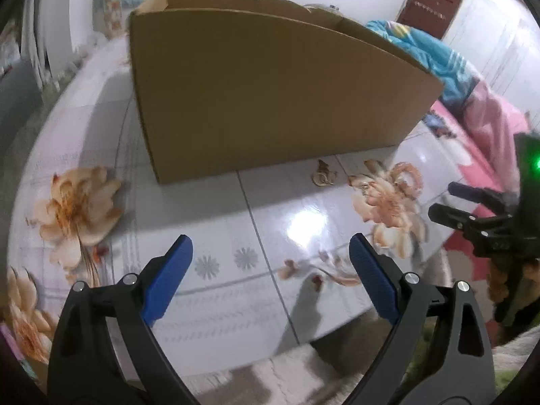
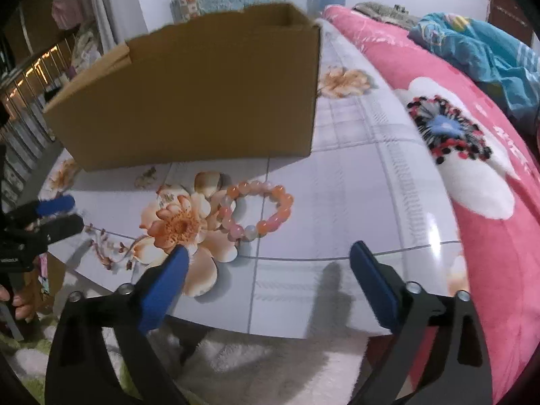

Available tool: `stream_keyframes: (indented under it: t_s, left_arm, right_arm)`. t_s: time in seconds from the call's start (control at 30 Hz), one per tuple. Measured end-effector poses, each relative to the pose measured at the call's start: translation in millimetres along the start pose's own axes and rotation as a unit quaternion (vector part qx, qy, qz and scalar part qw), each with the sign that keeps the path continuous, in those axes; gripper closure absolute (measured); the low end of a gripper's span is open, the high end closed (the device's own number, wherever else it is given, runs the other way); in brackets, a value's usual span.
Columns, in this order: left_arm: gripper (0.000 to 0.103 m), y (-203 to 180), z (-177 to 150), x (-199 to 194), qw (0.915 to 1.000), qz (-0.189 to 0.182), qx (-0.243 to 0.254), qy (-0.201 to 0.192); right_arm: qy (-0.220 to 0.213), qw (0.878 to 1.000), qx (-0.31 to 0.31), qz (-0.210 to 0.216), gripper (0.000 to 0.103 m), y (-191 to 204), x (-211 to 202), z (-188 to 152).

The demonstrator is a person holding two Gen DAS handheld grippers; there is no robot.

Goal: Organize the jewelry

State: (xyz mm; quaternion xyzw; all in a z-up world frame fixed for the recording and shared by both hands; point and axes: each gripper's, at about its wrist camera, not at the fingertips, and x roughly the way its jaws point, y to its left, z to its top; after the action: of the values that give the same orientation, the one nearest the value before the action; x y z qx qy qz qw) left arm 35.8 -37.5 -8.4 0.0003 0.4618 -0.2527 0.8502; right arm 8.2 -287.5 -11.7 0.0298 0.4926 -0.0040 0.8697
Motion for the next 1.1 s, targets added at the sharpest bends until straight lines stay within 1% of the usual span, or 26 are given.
stream_keyframes:
  t_s: [0.07, 0.13, 0.2, 0.23, 0.27, 0.33, 0.43, 0.63, 0.7, 0.73, 0.77, 0.83, 0.93, 1.0, 1.03, 1.07, 1.1]
  left_arm:
    - [0.013, -6, -2, 5, 0.9995, 0.027, 0.017, -0.006]
    - [0.012, -14, -5, 9, 0.9978, 0.051, 0.040, -0.011]
    - [0.011, -24, -8, 16, 0.9935, 0.083, 0.078, -0.009]
    - [0.008, -26, -9, 16, 0.9930, 0.083, 0.083, -0.013]
    - [0.008, -26, -10, 17, 0.9938, 0.078, 0.079, -0.013]
    - [0.008, -25, -10, 18, 0.9935, 0.081, 0.078, -0.016]
    - [0.008, -22, -10, 21, 0.9935, 0.080, 0.080, -0.016]
    - [0.007, -22, -5, 25, 0.9933, 0.077, 0.086, -0.001]
    - [0.007, -25, -4, 22, 0.9932, 0.077, 0.088, -0.001]
    - [0.007, -28, -3, 22, 0.9931, 0.077, 0.088, -0.001]
    - [0.007, -28, -3, 22, 0.9932, 0.077, 0.088, -0.001]
    - [0.007, -28, -3, 22, 0.9931, 0.078, 0.087, -0.002]
    - [0.007, -30, -1, 24, 0.9932, 0.080, 0.084, -0.001]
    - [0.007, -30, -1, 24, 0.9932, 0.081, 0.083, -0.002]
    - [0.007, -29, 0, 24, 0.9931, 0.080, 0.085, -0.003]
    - [0.007, -29, -2, 24, 0.9931, 0.079, 0.087, -0.004]
    - [0.007, -29, -2, 24, 0.9930, 0.077, 0.089, -0.008]
  right_arm:
    - [0.009, 1.000, -0.013, -0.016, 0.007, 6, 6, -1]
    - [0.011, 0.998, -0.038, -0.041, 0.007, 13, 10, -1]
    - [0.008, 0.998, -0.046, -0.044, 0.007, 16, 9, 0]
    - [0.011, 0.998, -0.041, -0.040, 0.007, 14, 10, 0]
    - [0.013, 0.999, -0.034, -0.031, 0.006, 11, 10, 0]
    - [0.012, 0.999, -0.028, -0.016, 0.006, 6, 11, 0]
    - [0.005, 0.999, -0.040, -0.016, 0.006, 7, 12, -2]
    - [0.003, 0.998, -0.067, -0.007, 0.006, 10, 4, -9]
    - [-0.006, 0.998, -0.054, -0.012, 0.006, 9, -3, -7]
    - [-0.012, 0.999, -0.049, -0.003, 0.007, 9, -6, -6]
    - [-0.024, 0.999, -0.045, 0.017, 0.007, 10, -11, -5]
    - [-0.051, 0.996, -0.057, 0.046, 0.007, 19, -21, -3]
    - [-0.069, 0.992, -0.089, 0.065, 0.018, 35, -26, -1]
    - [-0.069, 0.989, -0.107, 0.082, 0.027, 45, -22, 4]
    - [-0.066, 0.987, -0.116, 0.090, 0.034, 51, -19, 6]
    - [-0.065, 0.986, -0.122, 0.095, 0.039, 54, -16, 10]
    - [-0.064, 0.985, -0.128, 0.100, 0.042, 55, -11, 14]
